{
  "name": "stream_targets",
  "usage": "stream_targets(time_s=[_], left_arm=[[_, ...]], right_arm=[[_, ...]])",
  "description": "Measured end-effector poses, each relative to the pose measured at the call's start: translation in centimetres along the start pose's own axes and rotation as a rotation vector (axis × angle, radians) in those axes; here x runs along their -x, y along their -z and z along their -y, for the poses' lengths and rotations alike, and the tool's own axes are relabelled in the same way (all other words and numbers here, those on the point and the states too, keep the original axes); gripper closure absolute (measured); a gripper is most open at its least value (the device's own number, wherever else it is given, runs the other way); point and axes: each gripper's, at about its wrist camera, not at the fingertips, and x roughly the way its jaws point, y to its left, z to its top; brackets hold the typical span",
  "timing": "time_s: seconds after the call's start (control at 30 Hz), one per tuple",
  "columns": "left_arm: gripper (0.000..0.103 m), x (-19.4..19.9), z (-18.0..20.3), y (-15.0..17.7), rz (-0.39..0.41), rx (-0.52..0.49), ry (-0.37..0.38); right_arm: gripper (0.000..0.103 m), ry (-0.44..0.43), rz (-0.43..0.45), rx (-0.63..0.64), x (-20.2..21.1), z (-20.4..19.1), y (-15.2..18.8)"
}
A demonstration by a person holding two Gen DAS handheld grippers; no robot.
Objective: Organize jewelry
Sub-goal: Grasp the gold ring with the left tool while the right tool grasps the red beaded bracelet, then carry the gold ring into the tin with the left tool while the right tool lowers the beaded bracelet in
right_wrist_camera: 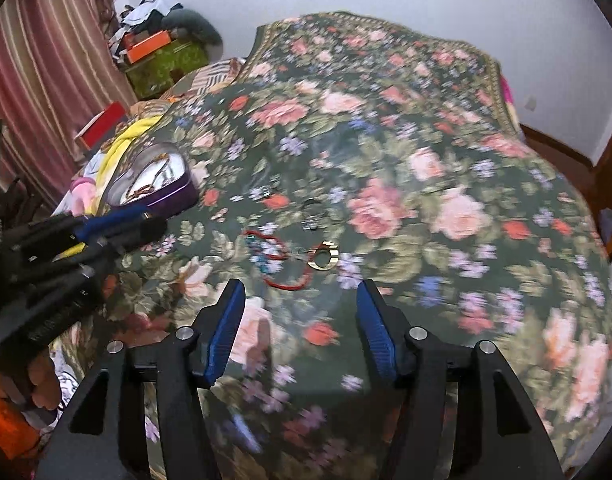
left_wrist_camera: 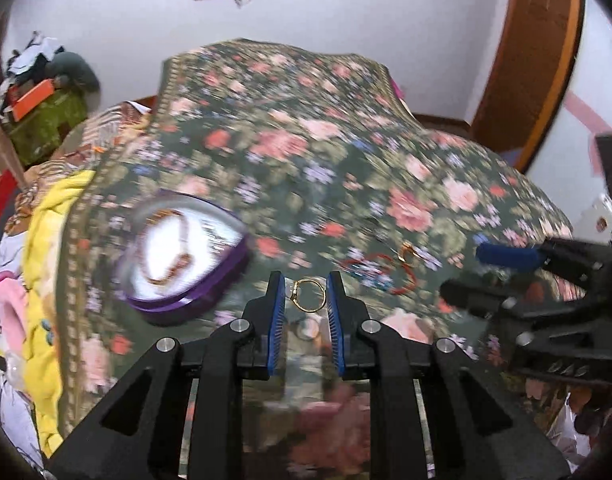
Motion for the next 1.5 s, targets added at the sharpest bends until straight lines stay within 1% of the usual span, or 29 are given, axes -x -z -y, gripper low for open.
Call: stream_targets(time_s=[0.23,0.37,0.4,0.43,0.47,0.5,0.53,0.57,0.6,0.73,0.93,1.0,1.07,1.13,1.2,1.37,1.5], left_arm=[[0.083,0.6,-2.6,-0.1,0.032,0.049,0.001],[0.083,0.2,-3.3,0.2,0.030,0.068,0.010],[0.083,0.1,-3.3,0.2,0.028,0.072,0.011],[0.086,0.0,-3.4,0.2,0.027,0.076,0.013],[0.093,-0.1,-3.5,0.2,0.025,0.079,0.016],[0.093,-0.2,-3.6,0.2,0.022,0.084,0.018],[0.093,-0.2,-3.7,0.3,0.023,0.088,0.018],[0.093,-0.2,-3.7,0.3,0.024,0.091,0.019],[0.093,-0.1,-3.8,0.2,0.025,0.093,0.020],[0.093,0.0,-3.8,0.2,0.027,0.089,0.017],[0.093,0.5,-3.3,0.3,0.014,0.067,0.028],[0.087,0.2,-3.1,0.4,-0.002,0.064,0.032],[0.070,-0.1,-2.8,0.6,-0.019,0.062,0.034],[0.065,-0.6,-2.4,0.7,-0.033,0.056,0.045],[0.065,-1.1,-2.2,0.8,-0.048,0.051,0.052],[0.065,-3.3,-1.6,1.2,-0.105,0.037,0.041],[0.066,-4.2,-1.5,1.6,-0.118,0.032,0.037]], right_arm=[[0.049,-0.075,-0.097,-0.083,-3.7,0.0,-0.4],[0.049,-0.062,-0.079,-0.077,-4.1,-0.3,-0.5],[0.052,-0.055,-0.073,-0.072,-4.2,-0.5,-0.5],[0.056,-0.043,-0.070,-0.064,-4.2,-0.6,-0.5],[0.066,-0.035,-0.067,-0.054,-4.3,-0.8,-0.5],[0.075,-0.035,-0.064,-0.051,-4.3,-0.8,-0.5],[0.079,-0.039,-0.062,-0.051,-4.3,-0.8,-0.5],[0.089,-0.043,-0.060,-0.054,-4.3,-0.7,-0.5],[0.094,-0.047,-0.061,-0.059,-4.3,-0.5,-0.6],[0.095,-0.068,-0.058,-0.069,-4.1,-0.4,-0.6],[0.095,-0.086,-0.020,-0.057,-2.6,-0.8,-0.8],[0.095,-0.087,-0.001,-0.058,-1.9,-0.7,-1.0],[0.095,-0.086,0.023,-0.057,-1.0,-0.5,-1.2],[0.095,-0.081,0.047,-0.053,-0.2,-0.3,-1.4],[0.095,-0.070,0.070,-0.051,0.5,-0.1,-1.7],[0.095,-0.056,0.115,-0.058,2.0,0.7,-2.3],[0.095,-0.048,0.130,-0.061,2.5,1.1,-2.5]])
